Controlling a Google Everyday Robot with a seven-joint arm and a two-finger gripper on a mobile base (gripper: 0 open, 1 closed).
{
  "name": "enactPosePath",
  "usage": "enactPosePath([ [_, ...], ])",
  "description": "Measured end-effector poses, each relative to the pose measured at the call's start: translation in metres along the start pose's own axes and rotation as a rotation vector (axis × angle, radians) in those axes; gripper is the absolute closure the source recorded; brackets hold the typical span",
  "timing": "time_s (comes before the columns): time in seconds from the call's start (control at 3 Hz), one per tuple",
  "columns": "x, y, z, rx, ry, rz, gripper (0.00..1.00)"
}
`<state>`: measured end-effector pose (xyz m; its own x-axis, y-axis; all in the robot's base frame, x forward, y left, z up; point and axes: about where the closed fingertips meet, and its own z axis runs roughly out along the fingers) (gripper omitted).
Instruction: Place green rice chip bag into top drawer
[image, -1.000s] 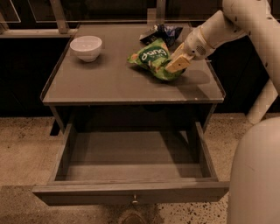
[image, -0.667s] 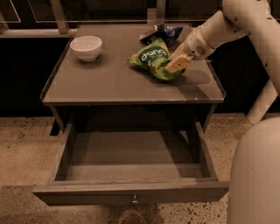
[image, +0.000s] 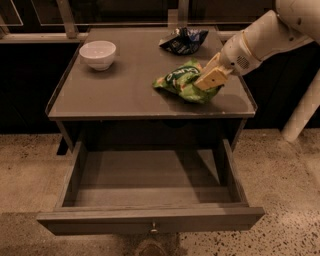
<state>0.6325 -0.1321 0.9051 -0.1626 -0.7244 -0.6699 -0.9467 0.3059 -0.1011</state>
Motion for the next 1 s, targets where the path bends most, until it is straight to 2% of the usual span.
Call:
enactPosePath([
  [0.33, -0.008, 0.052, -0.023, 0.02, -0.033, 0.064, 1.0],
  [0.67, 0.009, 0.105, -0.021, 0.011, -0.038, 0.156, 1.0],
  [1.0, 0.007, 0.107, -0.021, 0.009, -0.046, 0.148, 1.0],
])
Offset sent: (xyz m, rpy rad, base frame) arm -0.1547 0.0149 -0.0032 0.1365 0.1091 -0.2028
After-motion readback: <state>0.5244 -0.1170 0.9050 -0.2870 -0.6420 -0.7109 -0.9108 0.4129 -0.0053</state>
